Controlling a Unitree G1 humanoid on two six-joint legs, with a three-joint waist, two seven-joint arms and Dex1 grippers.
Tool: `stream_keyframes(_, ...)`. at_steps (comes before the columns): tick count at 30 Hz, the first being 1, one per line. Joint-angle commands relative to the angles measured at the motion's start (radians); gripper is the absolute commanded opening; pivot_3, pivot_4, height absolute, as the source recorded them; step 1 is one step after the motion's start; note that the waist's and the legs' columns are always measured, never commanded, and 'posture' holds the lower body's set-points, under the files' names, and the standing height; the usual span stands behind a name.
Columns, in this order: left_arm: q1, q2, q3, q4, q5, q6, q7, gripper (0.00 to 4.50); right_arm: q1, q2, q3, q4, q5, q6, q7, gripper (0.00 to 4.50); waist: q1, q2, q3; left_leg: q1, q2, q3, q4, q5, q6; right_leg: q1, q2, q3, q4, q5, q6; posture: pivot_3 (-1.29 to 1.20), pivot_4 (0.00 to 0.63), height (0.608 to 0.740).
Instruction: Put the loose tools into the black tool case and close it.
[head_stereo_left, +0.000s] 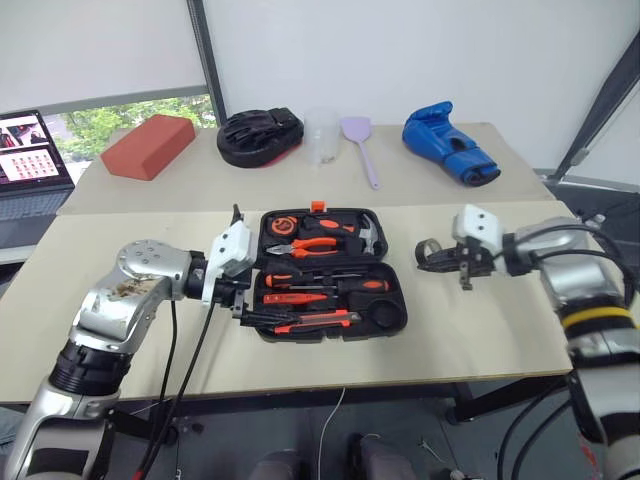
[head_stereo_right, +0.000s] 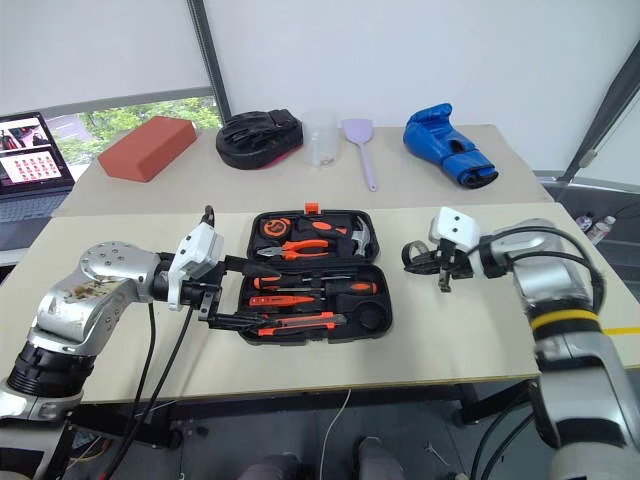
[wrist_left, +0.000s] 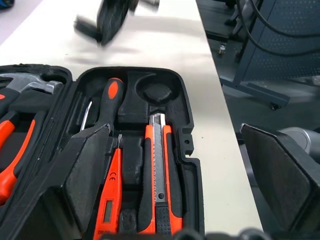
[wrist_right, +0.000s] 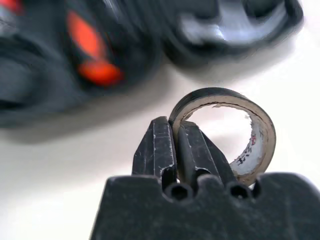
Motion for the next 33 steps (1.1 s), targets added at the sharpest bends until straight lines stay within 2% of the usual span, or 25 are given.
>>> stream_keyframes(1,-0.006,0.011,-0.003,-0.022,0.007,-0.038,-0.011,4.50,0.074,0.014,-0.014,-0.282,0.068,0.168,-0.054,0.03,-0.002,0.000,0.000,0.000,0.000,0.000,0.000,0.000,0.000,0.000,0.000,0.001,0.000,0.000,0.000,0.00,0.150,0.740)
stream_keyframes(4,-0.008,0.010,-0.009,-0.023,0.009,-0.043,-0.010,4.50,0.124,0.025,0.010,-0.397,0.060,0.224,-0.093,0.03,0.004,0.000,0.000,0.000,-0.001,0.000,0.002,0.000,0.000,0.000,0.000,0.001,0.001,0.000,0.000,0.00,0.150,0.740)
stream_keyframes(8,-0.011,0.007,-0.014,-0.026,0.011,-0.043,-0.009,4.50,0.154,0.044,0.053,-0.439,0.019,0.262,-0.159,0.03,0.015,0.000,0.000,0.000,-0.001,0.000,0.002,0.000,0.000,0.001,0.000,0.001,0.001,0.000,0.000,0.00,0.150,0.740)
stream_keyframes(10,-0.015,0.006,-0.015,-0.024,0.013,-0.044,-0.007,4.50,0.177,0.025,0.082,-0.443,-0.005,0.247,-0.154,0.80,0.022,0.000,0.000,0.000,-0.001,0.000,0.002,0.000,0.000,0.000,0.000,0.001,0.001,0.000,0.000,0.00,0.150,0.740)
stream_keyframes(13,-0.018,0.005,-0.016,-0.022,0.016,-0.045,-0.007,4.50,0.193,0.007,0.100,-0.454,-0.013,0.247,-0.140,1.62,0.025,0.000,0.000,0.000,-0.001,0.000,0.002,0.000,0.001,0.000,0.000,0.000,0.001,0.000,0.000,0.00,0.150,0.740)
stream_keyframes(16,-0.026,0.003,-0.016,-0.008,0.023,-0.051,-0.003,4.50,0.215,-0.044,0.111,-0.503,0.012,0.264,-0.074,2.70,0.025,0.000,0.000,0.000,-0.001,0.000,0.001,0.000,0.001,0.000,-0.001,0.000,0.000,0.000,0.000,0.00,0.150,0.740)
stream_keyframes(20,-0.028,0.002,-0.017,0.004,0.027,-0.060,-0.001,4.50,0.203,-0.054,0.107,-0.509,0.014,0.271,-0.074,4.01,0.020,0.000,0.000,0.000,-0.001,0.000,0.001,0.000,0.001,0.001,0.000,0.000,0.000,0.000,0.000,0.00,0.150,0.740)
stream_keyframes(29,-0.018,0.002,-0.015,0.024,0.038,-0.073,0.021,4.50,0.169,-0.032,0.037,-0.505,0.070,0.315,-0.117,4.01,0.021,0.000,0.000,0.000,-0.001,0.000,0.002,0.000,0.001,0.001,0.000,0.000,0.000,0.000,0.000,0.00,0.150,0.740)
stream_keyframes(31,-0.005,0.004,0.000,0.056,0.055,-0.085,0.047,4.50,0.142,-0.017,-0.014,-0.470,0.104,0.351,-0.149,3.50,0.021,0.000,0.000,0.000,-0.001,0.000,0.002,0.000,0.001,0.001,0.000,0.000,0.000,0.000,0.000,0.00,0.150,0.740)
stream_keyframes(33,0.003,0.002,0.021,0.121,0.082,-0.108,0.091,3.98,0.119,-0.013,-0.059,-0.411,0.122,0.367,-0.173,2.90,0.021,0.000,0.000,0.000,-0.001,0.000,0.002,0.000,0.001,0.001,0.000,0.000,0.000,0.000,0.000,0.00,0.150,0.740)
